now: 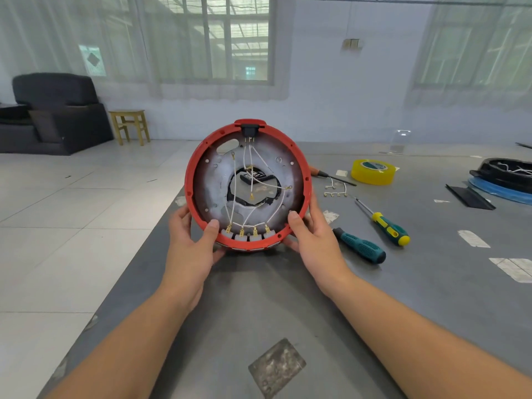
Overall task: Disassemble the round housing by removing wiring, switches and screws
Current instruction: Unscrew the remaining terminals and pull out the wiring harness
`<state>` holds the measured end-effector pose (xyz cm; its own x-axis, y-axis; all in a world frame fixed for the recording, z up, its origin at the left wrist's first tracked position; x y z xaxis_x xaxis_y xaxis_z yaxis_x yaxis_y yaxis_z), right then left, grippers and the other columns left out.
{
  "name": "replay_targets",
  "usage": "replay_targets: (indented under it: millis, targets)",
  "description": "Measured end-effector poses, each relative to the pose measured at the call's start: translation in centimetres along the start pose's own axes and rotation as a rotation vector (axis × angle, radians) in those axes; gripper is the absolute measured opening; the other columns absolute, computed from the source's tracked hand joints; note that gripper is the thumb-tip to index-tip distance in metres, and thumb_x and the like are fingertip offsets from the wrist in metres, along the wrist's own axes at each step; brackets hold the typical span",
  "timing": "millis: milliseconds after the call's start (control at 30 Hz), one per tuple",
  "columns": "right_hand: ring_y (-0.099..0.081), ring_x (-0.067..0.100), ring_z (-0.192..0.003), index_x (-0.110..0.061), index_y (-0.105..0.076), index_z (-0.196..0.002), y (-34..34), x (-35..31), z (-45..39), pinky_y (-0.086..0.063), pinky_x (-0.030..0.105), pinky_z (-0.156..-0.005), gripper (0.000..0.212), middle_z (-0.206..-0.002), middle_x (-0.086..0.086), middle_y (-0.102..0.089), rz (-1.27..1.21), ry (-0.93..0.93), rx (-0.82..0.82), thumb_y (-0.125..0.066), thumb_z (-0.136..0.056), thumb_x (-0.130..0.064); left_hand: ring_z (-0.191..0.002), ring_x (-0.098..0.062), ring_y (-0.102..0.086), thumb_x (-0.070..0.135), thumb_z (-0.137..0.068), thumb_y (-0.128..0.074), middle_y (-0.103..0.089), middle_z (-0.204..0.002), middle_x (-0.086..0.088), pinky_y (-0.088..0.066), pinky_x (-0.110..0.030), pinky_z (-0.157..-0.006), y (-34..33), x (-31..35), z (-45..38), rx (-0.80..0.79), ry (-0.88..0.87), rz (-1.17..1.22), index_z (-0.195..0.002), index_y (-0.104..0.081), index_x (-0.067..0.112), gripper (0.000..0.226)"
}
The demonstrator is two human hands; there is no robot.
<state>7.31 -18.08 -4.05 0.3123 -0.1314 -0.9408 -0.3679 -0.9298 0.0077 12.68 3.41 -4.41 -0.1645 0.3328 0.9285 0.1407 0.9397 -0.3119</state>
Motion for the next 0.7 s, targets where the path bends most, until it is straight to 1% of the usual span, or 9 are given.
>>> replay_targets:
  millis: [100,200,267,333,400,467,567,633,700]
  targets:
    - [-0.069,0.012,-0.112,-0.06,-0.032,-0.147,0.0,-0.1,0.0,-0.059,0.043,-0.092,0.056,-0.14,-0.014,-0.06,-0.004,0.028,-0.007,-0.051,-0.105,-0.029,-0.113,-0.03,-0.074,0.012,-0.105,-0.062,-0.066,-0.139,-0.002,-0.063,-0.051,-0.089,-0.3,-0.5,0.3,-0.036,0.125,0.124,-0.136,-0.04,0.052,0.054]
    - [-0.069,0.014,-0.112,-0.055,-0.027,-0.152,-0.1,-0.3,0.0,-0.059,0.045,-0.093,0.057,-0.144,-0.016,-0.056,0.02,0.07,-0.002,-0.049,-0.106,-0.028,-0.107,-0.036,-0.076,0.01,-0.101,-0.068,-0.075,-0.125,-0.003,-0.063,-0.054,-0.086,-0.5,-0.5,0.4,-0.056,0.191,0.199,-0.134,-0.038,0.054,0.062]
    - [-0.062,0.014,-0.125,-0.056,-0.024,-0.153,-0.1,-0.5,0.0,-0.053,0.05,-0.101,0.058,-0.149,-0.018,-0.051,0.039,0.084,-0.01,-0.048,-0.107,-0.029,-0.105,-0.037,-0.076,0.008,-0.097,-0.072,-0.078,-0.119,-0.004,-0.064,-0.055,-0.081,-0.3,-0.7,0.4,-0.031,0.236,0.266,-0.138,-0.038,0.044,0.065]
    - [-0.054,0.014,-0.134,-0.058,-0.022,-0.153,0.0,-0.7,0.1,-0.048,0.052,-0.107,0.058,-0.152,-0.019,-0.047,0.074,0.093,-0.013,-0.048,-0.107,-0.034,-0.107,-0.037,-0.076,0.008,-0.093,-0.075,-0.077,-0.121,-0.009,-0.065,-0.052,-0.078,-0.3,-0.9,0.4,-0.026,0.275,0.306,-0.142,-0.045,0.026,0.06]
    - [-0.056,0.013,-0.132,-0.056,-0.023,-0.153,-0.1,-0.9,0.1,-0.051,0.05,-0.105,0.057,-0.152,-0.019,-0.047,0.061,0.104,-0.005,-0.048,-0.107,-0.034,-0.11,-0.034,-0.075,0.01,-0.087,-0.077,-0.075,-0.126,-0.014,-0.065,-0.045,-0.079,-0.5,-1.0,0.5,-0.097,0.299,0.308,-0.135,-0.057,0.011,0.052]
    - [-0.061,0.011,-0.126,-0.05,-0.027,-0.155,0.0,-1.1,0.1,-0.056,0.046,-0.098,0.055,-0.149,-0.016,-0.051,0.007,0.107,-0.001,-0.047,-0.108,-0.029,-0.114,-0.033,-0.074,0.009,-0.082,-0.078,-0.073,-0.129,-0.018,-0.064,-0.043,-0.084,-0.6,-1.1,0.6,-0.15,0.325,0.329,-0.134,-0.059,0.007,0.056]
    - [-0.064,0.013,-0.122,-0.047,-0.034,-0.153,0.2,-1.1,0.0,-0.059,0.044,-0.094,0.052,-0.142,-0.013,-0.059,-0.075,0.064,-0.001,-0.046,-0.109,-0.023,-0.116,-0.044,-0.07,0.0,-0.081,-0.078,-0.07,-0.129,-0.024,-0.06,-0.055,-0.092,-0.7,-1.6,0.5,-0.202,0.368,0.405,-0.145,-0.045,0.025,0.075]
    - [-0.064,0.016,-0.121,-0.047,-0.039,-0.149,0.3,-1.1,0.0,-0.058,0.043,-0.095,0.049,-0.137,-0.013,-0.062,-0.094,0.043,-0.012,-0.045,-0.109,-0.021,-0.114,-0.051,-0.069,-0.003,-0.079,-0.079,-0.07,-0.127,-0.028,-0.06,-0.06,-0.09,-0.8,-1.6,0.5,-0.225,0.39,0.427,-0.142,-0.041,0.037,0.082]
    - [-0.065,0.016,-0.117,-0.046,-0.039,-0.15,0.3,-0.9,0.0,-0.059,0.036,-0.089,0.049,-0.136,-0.012,-0.063,-0.113,0.016,-0.028,-0.044,-0.109,-0.02,-0.111,-0.053,-0.07,-0.006,-0.076,-0.079,-0.071,-0.125,-0.028,-0.061,-0.062,-0.085,-0.9,-1.7,0.6,-0.203,0.404,0.427,-0.14,-0.041,0.038,0.086]
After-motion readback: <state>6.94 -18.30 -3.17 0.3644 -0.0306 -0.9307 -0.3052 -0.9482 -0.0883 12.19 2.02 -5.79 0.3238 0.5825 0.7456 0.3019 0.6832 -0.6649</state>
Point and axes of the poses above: each hand's wrist, its own z-axis away from the middle knuckle, its own y-axis out of the back of the hand, x = y × z, the point moved 3 cm from there along -z, towards the middle knuckle
